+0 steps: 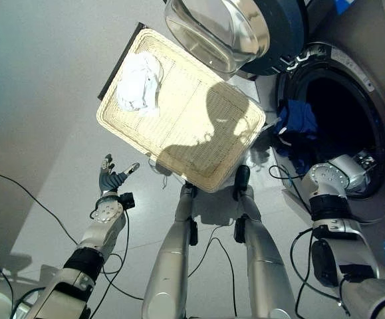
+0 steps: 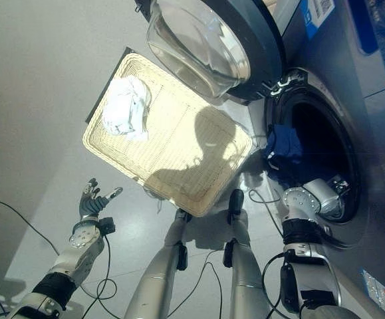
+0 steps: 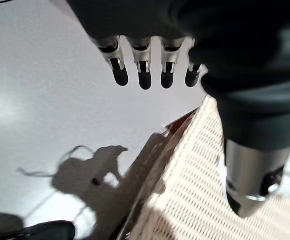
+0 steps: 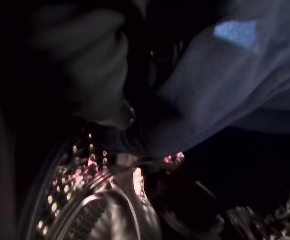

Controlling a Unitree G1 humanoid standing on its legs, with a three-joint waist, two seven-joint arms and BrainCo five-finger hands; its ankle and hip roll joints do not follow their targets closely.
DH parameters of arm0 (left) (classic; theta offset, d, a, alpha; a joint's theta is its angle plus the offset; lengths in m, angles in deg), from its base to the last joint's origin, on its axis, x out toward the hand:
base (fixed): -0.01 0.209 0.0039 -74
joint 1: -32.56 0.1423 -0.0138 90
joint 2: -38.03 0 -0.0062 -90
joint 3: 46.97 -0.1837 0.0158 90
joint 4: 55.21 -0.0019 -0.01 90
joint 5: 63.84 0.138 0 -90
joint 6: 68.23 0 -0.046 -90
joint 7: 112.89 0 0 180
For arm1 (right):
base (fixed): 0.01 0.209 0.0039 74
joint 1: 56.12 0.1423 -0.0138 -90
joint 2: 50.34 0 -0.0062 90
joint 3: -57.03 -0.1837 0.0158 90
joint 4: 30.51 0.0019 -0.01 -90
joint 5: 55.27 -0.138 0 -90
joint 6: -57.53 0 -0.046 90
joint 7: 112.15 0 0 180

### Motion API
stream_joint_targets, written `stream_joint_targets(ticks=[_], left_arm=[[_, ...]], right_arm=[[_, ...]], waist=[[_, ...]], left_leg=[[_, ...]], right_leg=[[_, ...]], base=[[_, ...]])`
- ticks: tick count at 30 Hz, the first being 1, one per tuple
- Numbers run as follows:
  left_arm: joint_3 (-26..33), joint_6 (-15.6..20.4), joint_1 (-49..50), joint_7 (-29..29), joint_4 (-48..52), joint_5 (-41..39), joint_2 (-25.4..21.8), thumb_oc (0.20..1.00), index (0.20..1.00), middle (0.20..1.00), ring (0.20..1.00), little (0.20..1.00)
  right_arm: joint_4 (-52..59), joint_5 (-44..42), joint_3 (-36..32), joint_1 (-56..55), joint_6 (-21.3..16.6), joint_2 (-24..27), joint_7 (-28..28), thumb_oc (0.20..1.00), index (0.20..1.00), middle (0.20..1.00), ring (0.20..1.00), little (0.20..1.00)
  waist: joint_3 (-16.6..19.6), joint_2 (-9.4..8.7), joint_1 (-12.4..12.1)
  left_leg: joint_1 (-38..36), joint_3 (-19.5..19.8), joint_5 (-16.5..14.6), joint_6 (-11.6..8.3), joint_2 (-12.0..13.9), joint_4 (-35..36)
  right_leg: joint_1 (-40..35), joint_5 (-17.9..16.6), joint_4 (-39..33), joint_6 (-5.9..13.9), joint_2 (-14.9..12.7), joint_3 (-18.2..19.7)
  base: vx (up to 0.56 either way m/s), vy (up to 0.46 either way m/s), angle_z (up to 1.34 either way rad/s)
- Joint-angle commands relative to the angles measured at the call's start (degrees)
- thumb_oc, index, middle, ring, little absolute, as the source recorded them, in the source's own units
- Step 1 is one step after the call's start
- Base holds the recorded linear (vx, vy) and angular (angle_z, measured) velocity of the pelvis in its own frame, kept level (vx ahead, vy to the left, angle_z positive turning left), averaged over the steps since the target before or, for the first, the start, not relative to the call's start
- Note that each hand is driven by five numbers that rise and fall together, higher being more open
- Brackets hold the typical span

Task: Put the clothes into the washing machine.

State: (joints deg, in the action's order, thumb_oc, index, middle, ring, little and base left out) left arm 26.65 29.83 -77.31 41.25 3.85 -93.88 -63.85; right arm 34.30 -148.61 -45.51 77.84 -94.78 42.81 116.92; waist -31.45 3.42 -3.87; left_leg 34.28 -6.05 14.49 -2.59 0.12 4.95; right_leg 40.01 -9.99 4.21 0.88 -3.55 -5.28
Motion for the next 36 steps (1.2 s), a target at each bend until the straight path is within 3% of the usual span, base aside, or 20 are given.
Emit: stream_joint_targets(ticks=[1,2,4,8,11,13,15,16,18,21,23,25,26,30,36], left_arm=[[0.0,0.3,0.8,1.5,-0.8,2.1,0.8,1.000,1.000,1.000,1.000,1.000],[0.0,0.3,0.8,1.5,-0.8,2.1,0.8,1.000,1.000,1.000,1.000,1.000],[-1.8,0.3,0.6,0.5,-0.4,4.7,0.9,1.000,1.000,1.000,1.000,1.000],[-4.4,-0.2,-0.6,0.2,0.2,5.0,0.9,1.000,1.000,1.000,1.000,1.000],[-5.9,-1.0,-2.4,-1.4,0.9,6.5,-0.4,1.000,1.000,1.000,1.000,1.000],[-6.2,-0.9,-3.3,-2.6,0.9,8.6,-1.6,1.000,1.000,1.000,1.000,1.000],[-6.4,-1.5,-4.1,-5.8,0.9,11.4,-2.9,1.000,1.000,1.000,1.000,1.000],[-6.3,-1.9,-5.4,-8.3,0.8,14.6,-4.2,1.000,1.000,1.000,1.000,1.000],[-5.2,-3.5,-8.5,-13.8,2.1,21.7,-7.1,1.000,1.000,1.000,1.000,1.000],[-4.7,-3.7,-10.8,-17.7,1.8,24.7,-8.2,1.000,1.000,1.000,1.000,1.000],[-4.1,-3.7,-12.5,-21.0,1.7,27.3,-8.8,1.000,1.000,1.000,1.000,1.000],[-3.4,-4.0,-13.9,-23.9,1.7,29.3,-9.3,1.000,1.000,1.000,1.000,1.000],[-3.0,-5.1,-14.9,-27.0,1.4,32.3,-10.0,1.000,1.000,1.000,1.000,1.000],[-2.8,-8.5,-19.1,-30.7,-0.3,35.2,-11.7,1.000,1.000,1.000,1.000,1.000],[-3.0,-13.3,-23.0,-29.2,-3.0,35.8,-12.2,1.000,1.000,1.000,1.000,1.000]], right_arm=[[7.9,-19.7,-5.4,-1.1,0.9,15.6,-26.1,1.000,1.000,1.000,1.000,1.000],[7.9,-19.7,-5.4,-1.1,0.9,15.6,-26.1,1.000,1.000,1.000,1.000,1.000],[7.1,-19.7,-1.9,1.1,4.6,13.6,-27.1,1.000,1.000,1.000,1.000,1.000],[-2.2,-17.4,2.5,3.8,14.7,13.8,-27.0,1.000,1.000,1.000,1.000,1.000],[-9.8,-4.2,5.5,5.0,27.1,14.8,-21.5,1.000,1.000,1.000,1.000,1.000],[-13.8,-2.0,6.6,5.0,30.5,15.6,-22.3,1.000,1.000,1.000,1.000,1.000],[-16.7,3.9,7.9,4.3,38.5,16.1,-21.4,1.000,1.000,1.000,1.000,1.000],[-19.5,11.5,10.1,3.6,44.1,16.7,-20.5,1.000,1.000,1.000,1.000,1.000],[-24.0,29.1,14.7,2.2,51.3,19.3,-17.1,1.000,1.000,1.000,1.000,1.000],[-27.9,40.6,16.6,2.2,55.3,20.8,-16.7,1.000,1.000,1.000,1.000,1.000],[-29.8,53.9,19.8,2.4,59.5,21.9,-12.4,1.000,1.000,1.000,1.000,1.000],[-29.6,59.4,22.5,2.8,61.9,22.7,-8.7,1.000,1.000,1.000,1.000,1.000],[-28.9,60.7,23.3,2.2,62.7,22.6,-6.7,1.000,1.000,1.000,1.000,1.000],[-27.8,60.8,23.2,-0.1,62.1,19.5,-7.1,1.000,1.000,1.000,1.000,1.000],[-24.0,60.2,25.0,-4.8,61.7,15.3,-10.6,1.000,1.000,1.000,1.000,1.000]], waist=[[1.7,0.89,4.0],[1.7,0.89,4.0],[1.7,1.43,3.7],[1.7,1.90,3.0],[1.7,2.03,2.5],[1.7,1.90,2.3],[1.7,1.65,2.1],[1.7,1.31,2.0],[1.7,0.49,1.8],[1.7,0.02,1.8],[1.7,-0.22,1.7],[1.7,-0.50,1.8],[1.7,-0.83,2.1],[1.7,-1.50,3.2],[1.7,-2.53,5.0]], left_leg=[[-1.1,1.7,-5.5,-0.25,-3.2,-4.7],[-1.1,1.7,-5.5,-0.25,-3.2,-4.7],[-0.6,1.3,-5.4,-0.03,-3.4,-5.0],[-0.9,1.1,-5.6,-0.13,-3.5,-4.7],[-0.5,1.1,-5.1,-0.09,-3.6,-4.0],[-0.1,1.1,-4.6,-0.09,-3.6,-3.7],[-0.4,1.2,-4.8,-0.18,-3.6,-3.5],[-0.3,1.2,-4.6,-0.22,-3.6,-3.3],[0.4,1.1,-4.4,-0.39,-3.4,-3.2],[1.4,1.1,-4.0,-0.44,-3.4,-3.7],[1.4,1.0,-4.5,-0.56,-3.3,-4.0],[2.4,0.9,-4.3,-0.57,-3.3,-4.5],[2.3,0.5,-4.8,-0.82,-3.1,-4.9],[3.0,-0.5,-5.2,-1.14,-2.6,-5.3],[4.1,-1.8,-6.2,-1.28,-2.1,-7.0]], right_leg=[[-4.3,-1.3,-1.8,4.11,0.6,-2.4],[-4.3,-1.3,-1.8,4.11,0.6,-2.4],[-4.0,-1.5,-1.9,4.03,0.3,-2.6],[-4.6,-1.1,-2.1,4.28,0.1,-3.1],[-4.3,-1.5,-2.7,4.40,0.1,-3.6],[-3.9,-2.1,-3.0,4.36,0.0,-4.0],[-4.2,-1.8,-2.9,4.48,0.0,-4.3],[-4.1,-2.0,-3.0,4.45,0.1,-4.4],[-3.4,-2.1,-3.0,4.48,0.0,-4.7],[-2.5,-2.5,-2.7,4.53,-0.1,-4.8],[-2.3,-2.2,-2.4,4.75,-0.2,-5.0],[-1.3,-2.5,-2.2,4.82,-0.4,-5.0],[-1.3,-2.1,-1.8,5.01,-0.3,-5.0],[-0.3,-1.8,-1.3,5.09,0.0,-4.5],[1.1,-1.5,-0.6,4.88,0.5,-3.4]], base=[[0.00,0.000,0.00],[-0.01,0.020,0.05],[0.01,0.019,0.04],[0.01,0.003,-0.01],[0.00,0.000,0.00],[-0.01,-0.009,-0.03],[0.00,0.000,0.00],[-0.01,-0.032,0.07],[-0.01,-0.041,0.12],[0.00,-0.013,0.09],[0.00,-0.007,0.04],[0.00,0.011,0.04],[0.00,0.000,0.00],[0.01,0.063,-0.01],[0.02,0.065,-0.05]])
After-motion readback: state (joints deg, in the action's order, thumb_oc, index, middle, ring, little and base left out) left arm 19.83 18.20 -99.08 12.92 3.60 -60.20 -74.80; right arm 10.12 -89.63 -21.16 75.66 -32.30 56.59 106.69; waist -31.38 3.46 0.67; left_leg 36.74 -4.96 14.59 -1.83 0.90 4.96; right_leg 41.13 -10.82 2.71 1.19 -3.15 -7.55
